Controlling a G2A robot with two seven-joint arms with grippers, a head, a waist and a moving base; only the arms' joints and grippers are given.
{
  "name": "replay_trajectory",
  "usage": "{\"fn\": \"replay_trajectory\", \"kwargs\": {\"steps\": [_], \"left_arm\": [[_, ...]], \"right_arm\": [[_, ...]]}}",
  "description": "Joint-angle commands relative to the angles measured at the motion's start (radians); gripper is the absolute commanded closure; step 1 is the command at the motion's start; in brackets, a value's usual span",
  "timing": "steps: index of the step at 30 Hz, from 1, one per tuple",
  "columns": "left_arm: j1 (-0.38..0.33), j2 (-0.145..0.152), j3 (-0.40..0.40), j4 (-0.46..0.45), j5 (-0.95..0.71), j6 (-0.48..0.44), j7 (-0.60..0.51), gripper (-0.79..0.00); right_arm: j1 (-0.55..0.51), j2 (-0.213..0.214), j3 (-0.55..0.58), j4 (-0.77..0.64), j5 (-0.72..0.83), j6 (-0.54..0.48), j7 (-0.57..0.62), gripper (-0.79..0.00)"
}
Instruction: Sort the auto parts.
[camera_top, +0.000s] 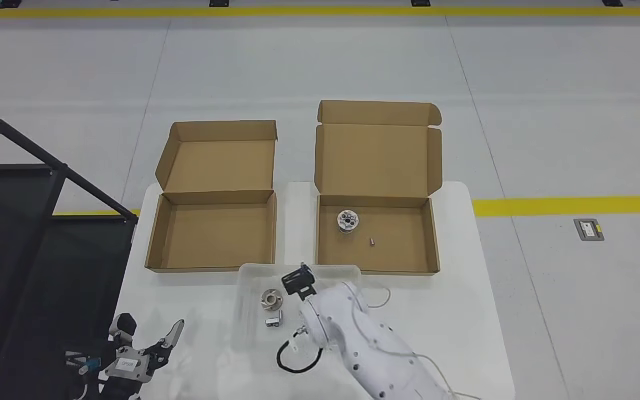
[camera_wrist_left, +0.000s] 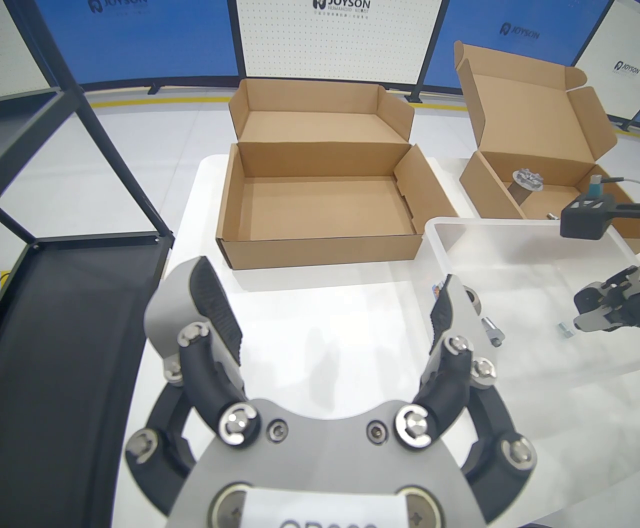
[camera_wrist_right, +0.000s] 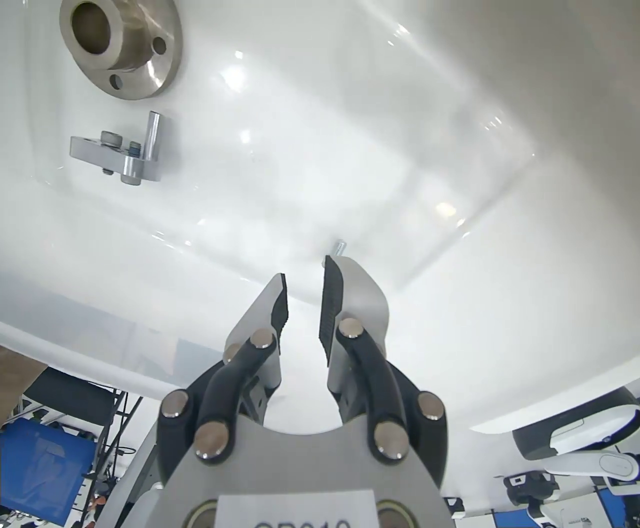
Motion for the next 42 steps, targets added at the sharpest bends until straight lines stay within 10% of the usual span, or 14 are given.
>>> {"fn": "replay_trajectory", "kwargs": {"steps": [1, 42], "left_arm": [[0.000, 0.000, 0.000, 0.000, 0.000, 0.000, 0.000, -0.785], [0.000, 0.000, 0.000, 0.000, 0.000, 0.000, 0.000, -0.785]], "right_arm": [[-0.001, -0.002, 0.007, 0.013, 0.006, -0.001, -0.004, -0.179], [-0.045, -0.026, 0.098, 0.109, -0.006, 0.057, -0.128, -0.200]]}}
